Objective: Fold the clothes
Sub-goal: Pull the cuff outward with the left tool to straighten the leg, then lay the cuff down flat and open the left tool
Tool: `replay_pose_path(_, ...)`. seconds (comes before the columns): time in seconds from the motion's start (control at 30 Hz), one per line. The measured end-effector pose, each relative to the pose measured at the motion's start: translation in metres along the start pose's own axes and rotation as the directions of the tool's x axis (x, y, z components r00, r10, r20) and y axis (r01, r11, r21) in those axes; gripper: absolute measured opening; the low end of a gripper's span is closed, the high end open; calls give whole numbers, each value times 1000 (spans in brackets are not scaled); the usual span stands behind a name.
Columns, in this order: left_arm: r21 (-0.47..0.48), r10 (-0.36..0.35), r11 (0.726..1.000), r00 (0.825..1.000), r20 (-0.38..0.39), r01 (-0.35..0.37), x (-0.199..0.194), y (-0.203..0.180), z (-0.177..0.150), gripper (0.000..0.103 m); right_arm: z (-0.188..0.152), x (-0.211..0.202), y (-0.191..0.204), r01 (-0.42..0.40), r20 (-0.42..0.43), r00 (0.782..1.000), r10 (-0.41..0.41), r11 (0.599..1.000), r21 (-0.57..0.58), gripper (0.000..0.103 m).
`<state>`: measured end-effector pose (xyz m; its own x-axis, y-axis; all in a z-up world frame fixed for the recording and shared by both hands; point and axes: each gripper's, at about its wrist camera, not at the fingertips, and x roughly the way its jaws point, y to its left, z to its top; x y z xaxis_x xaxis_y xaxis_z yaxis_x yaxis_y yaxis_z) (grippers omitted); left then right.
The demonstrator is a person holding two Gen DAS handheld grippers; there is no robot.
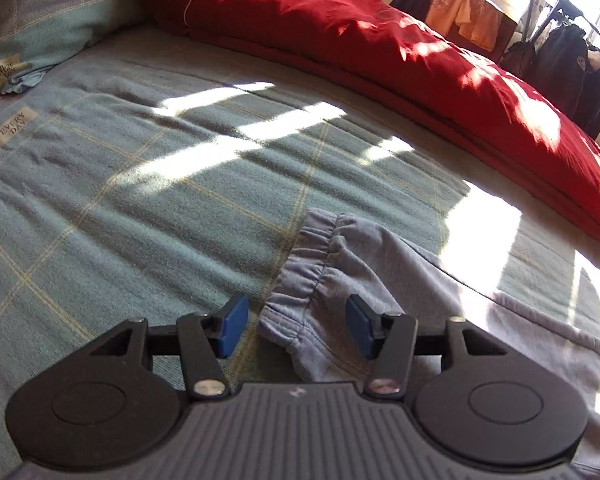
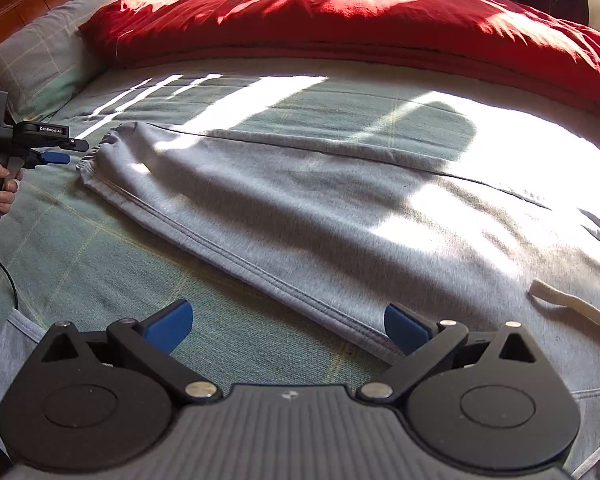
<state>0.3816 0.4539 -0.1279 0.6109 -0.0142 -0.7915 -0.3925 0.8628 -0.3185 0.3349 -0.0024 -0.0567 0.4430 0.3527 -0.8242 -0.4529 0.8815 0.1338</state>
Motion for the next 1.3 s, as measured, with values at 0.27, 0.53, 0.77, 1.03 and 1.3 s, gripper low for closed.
replay_pose_path(0.27,-103,11,995,1000,-6,-12,23,5,-19,54,-4,-10,-1,-7,10,1000,7,1000,3,103)
replay_pose_path(0.53,-48,81,996,996,40,-79,18,-12,-20,11,-4,-10,-18,9,18,1000,-10,999,39,103)
replay_pose_path(0.77,27,168,985,985,30,-169,10,-17,-22,20,5,-7,-28,27,19,999,-27,1000,-6,103)
replay_pose_path(1.03,186,195,961,979,59,-203,-25,-46,-43,42,64,-7,-32,-85,57,993,106,952,-293,99)
replay_pose_path(1.3,459,37,888,999,6,-35,-59,-125,-95,44,148,69,-48,-189,-103,982,158,853,-487,63)
